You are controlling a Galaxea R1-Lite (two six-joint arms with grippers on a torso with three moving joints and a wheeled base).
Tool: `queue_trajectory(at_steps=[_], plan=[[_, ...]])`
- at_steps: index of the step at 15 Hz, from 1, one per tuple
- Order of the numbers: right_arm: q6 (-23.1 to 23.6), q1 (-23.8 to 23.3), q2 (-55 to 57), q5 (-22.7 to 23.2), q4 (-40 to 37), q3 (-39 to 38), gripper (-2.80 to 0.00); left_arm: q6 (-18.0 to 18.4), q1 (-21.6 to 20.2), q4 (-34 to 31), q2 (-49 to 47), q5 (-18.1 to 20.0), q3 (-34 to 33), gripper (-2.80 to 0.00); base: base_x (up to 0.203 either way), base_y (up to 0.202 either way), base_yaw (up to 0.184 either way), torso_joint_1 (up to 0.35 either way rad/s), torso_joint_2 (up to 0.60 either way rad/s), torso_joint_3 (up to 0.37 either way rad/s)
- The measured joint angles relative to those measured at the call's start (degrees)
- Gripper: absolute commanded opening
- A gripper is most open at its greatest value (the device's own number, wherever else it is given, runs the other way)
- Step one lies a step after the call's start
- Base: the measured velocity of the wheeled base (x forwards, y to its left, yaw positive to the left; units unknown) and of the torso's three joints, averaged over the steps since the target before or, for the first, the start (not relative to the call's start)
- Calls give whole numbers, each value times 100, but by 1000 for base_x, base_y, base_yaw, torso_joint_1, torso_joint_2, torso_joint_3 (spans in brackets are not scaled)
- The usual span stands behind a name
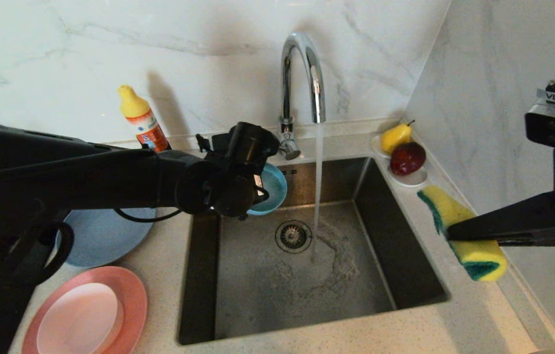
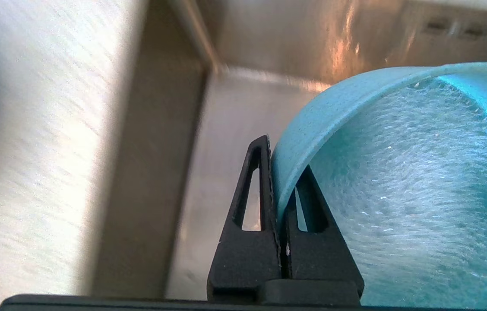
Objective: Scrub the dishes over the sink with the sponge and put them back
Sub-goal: Rinse the bowl
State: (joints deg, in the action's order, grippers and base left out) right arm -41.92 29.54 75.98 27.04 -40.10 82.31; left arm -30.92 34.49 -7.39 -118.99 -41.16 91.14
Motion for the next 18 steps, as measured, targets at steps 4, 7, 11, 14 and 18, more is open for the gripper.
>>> queue_trajectory(at_steps=[4, 7, 11, 14, 18], plan=[[-24, 4, 69, -3, 439, -225, -280, 1082, -59, 1581, 549, -9, -1154, -280, 0, 0, 0, 0, 0, 0], [-32, 0, 96, 9, 505, -328, -280, 2085, -67, 3474, 849, 104, -2235, -280, 0, 0, 0, 0, 0, 0], [-31, -5, 133, 20, 515, -434, -280, 2423, -72, 5565, 1119, 467, -3447, -280, 0, 0, 0, 0, 0, 0], [-38, 1, 161, 93, 515, -431, -280, 2451, -73, 6636, 1288, 832, -4228, -280, 0, 0, 0, 0, 0, 0], [-42, 0, 185, 145, 515, -447, -280, 2824, -73, 8068, 1500, 1325, -4848, -280, 0, 0, 0, 0, 0, 0]])
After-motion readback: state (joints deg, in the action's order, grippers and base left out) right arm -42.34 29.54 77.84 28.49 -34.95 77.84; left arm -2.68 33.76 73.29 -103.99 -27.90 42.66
